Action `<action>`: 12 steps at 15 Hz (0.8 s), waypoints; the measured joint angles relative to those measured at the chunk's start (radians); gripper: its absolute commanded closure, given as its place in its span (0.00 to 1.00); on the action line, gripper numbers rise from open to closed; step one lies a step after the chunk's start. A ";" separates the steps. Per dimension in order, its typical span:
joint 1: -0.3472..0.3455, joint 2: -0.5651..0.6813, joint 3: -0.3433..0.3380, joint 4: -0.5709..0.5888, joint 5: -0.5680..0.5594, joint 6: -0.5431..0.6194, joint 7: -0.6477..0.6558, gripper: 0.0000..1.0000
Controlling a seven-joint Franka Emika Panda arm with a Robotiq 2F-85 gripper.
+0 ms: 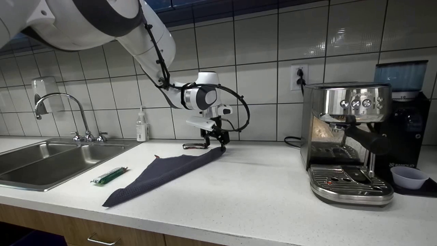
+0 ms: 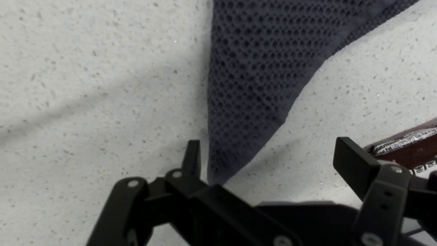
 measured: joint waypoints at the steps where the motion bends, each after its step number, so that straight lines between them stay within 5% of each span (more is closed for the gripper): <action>1: 0.000 0.006 -0.003 0.008 0.000 0.000 0.000 0.00; 11: -0.007 0.032 -0.016 0.039 -0.009 -0.003 0.000 0.00; 12: -0.007 0.034 -0.017 0.040 -0.011 -0.003 0.000 0.14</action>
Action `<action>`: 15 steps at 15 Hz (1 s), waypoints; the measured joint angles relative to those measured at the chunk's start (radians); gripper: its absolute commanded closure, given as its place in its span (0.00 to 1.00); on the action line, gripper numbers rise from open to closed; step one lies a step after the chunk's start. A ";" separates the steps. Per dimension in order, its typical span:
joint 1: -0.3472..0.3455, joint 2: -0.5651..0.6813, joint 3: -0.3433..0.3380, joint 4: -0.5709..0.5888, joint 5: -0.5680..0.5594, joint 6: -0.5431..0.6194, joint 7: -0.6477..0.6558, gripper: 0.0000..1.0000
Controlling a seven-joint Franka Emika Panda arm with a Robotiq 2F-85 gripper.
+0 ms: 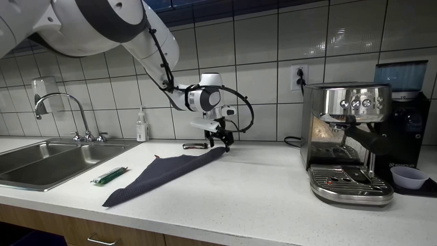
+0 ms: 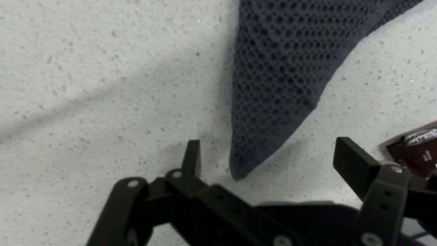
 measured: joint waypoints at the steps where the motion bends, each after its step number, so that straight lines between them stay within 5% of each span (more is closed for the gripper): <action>1: 0.000 0.002 0.000 0.001 -0.001 0.000 0.000 0.26; 10: -0.001 0.007 -0.001 0.006 -0.004 0.000 0.000 0.97; 15: -0.001 0.007 -0.001 0.006 -0.004 0.000 0.000 0.99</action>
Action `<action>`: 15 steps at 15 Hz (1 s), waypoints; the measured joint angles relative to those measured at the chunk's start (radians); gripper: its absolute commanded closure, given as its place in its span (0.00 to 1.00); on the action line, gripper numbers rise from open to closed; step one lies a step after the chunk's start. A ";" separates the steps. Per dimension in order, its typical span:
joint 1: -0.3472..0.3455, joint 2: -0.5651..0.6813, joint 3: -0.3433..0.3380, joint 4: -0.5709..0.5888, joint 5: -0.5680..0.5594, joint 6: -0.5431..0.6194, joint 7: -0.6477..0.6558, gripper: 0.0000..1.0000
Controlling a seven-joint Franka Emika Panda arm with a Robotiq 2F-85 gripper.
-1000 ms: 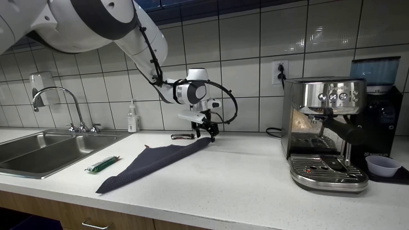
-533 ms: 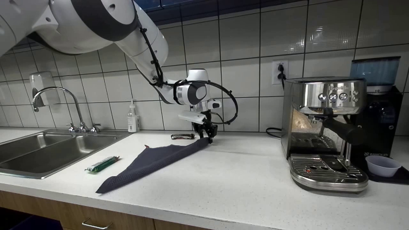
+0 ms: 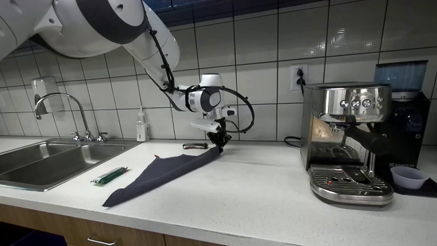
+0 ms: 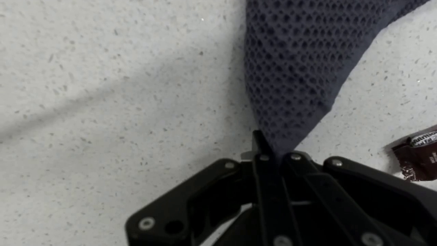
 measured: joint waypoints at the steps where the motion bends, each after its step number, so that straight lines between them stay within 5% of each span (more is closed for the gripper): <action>1: 0.000 0.000 0.000 0.000 0.000 0.000 0.000 0.99; 15: -0.023 -0.054 0.035 -0.028 0.000 0.000 -0.079 0.99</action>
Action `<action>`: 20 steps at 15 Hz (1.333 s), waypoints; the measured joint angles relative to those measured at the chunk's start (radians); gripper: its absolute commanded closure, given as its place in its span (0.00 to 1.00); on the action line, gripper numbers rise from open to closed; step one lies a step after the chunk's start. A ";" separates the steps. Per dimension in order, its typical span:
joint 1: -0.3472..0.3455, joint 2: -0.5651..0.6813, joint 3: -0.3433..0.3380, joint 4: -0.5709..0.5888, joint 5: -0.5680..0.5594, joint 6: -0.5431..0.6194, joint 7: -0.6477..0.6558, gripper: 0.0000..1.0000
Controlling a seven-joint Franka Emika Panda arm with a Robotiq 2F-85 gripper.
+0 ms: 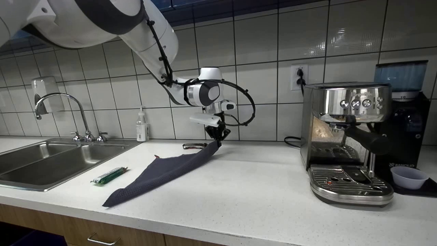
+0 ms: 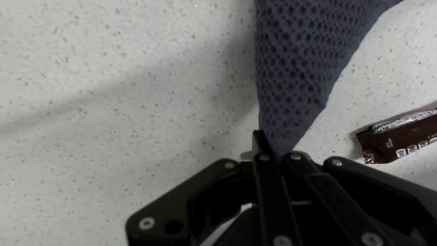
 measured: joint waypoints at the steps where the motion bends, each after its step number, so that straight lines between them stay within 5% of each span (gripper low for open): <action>1: -0.005 -0.008 0.005 -0.012 0.000 0.000 -0.011 0.99; 20: -0.027 -0.294 0.057 -0.405 0.012 0.005 -0.162 0.99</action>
